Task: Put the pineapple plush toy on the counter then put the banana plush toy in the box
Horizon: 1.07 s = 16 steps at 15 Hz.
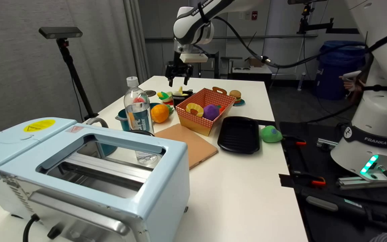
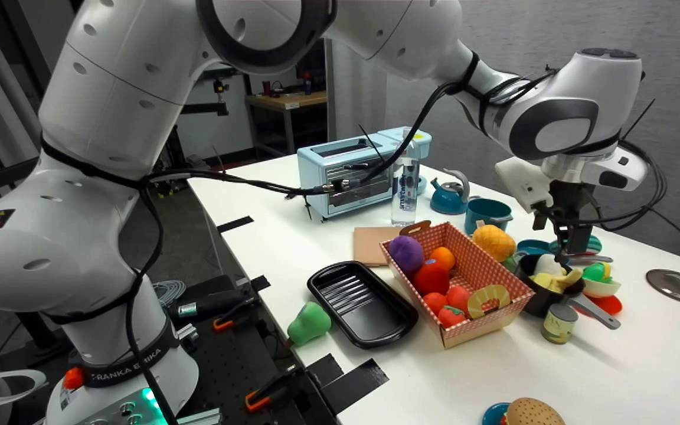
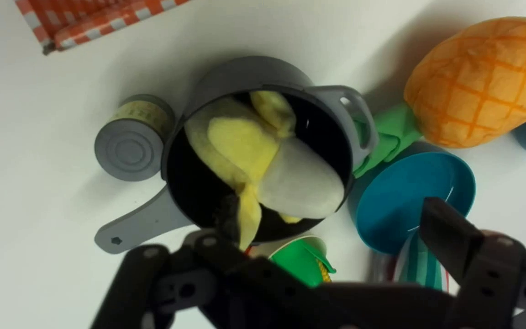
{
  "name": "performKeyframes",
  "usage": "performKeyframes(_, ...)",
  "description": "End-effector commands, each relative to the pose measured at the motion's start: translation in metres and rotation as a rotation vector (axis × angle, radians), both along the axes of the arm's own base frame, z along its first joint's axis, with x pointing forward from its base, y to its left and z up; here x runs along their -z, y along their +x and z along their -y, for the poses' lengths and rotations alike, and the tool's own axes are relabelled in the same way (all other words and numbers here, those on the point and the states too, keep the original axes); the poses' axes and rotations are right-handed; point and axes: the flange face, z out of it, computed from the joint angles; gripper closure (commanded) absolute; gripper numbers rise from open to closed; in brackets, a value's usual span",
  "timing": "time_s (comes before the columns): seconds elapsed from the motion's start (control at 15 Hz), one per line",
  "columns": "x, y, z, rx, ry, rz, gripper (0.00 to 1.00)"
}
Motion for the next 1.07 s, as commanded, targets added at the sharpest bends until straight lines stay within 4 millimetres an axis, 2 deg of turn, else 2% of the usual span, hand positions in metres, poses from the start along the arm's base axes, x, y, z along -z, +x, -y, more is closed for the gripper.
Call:
performKeyframes(0.0, 0.004, 0.014, 0.011, 0.038, 0.009, 0.027, 0.00)
performKeyframes(0.53, 0.020, 0.021, 0.023, 0.064, 0.009, 0.029, 0.00)
performKeyframes(1.0, 0.038, 0.026, 0.022, 0.063, 0.008, 0.014, 0.00)
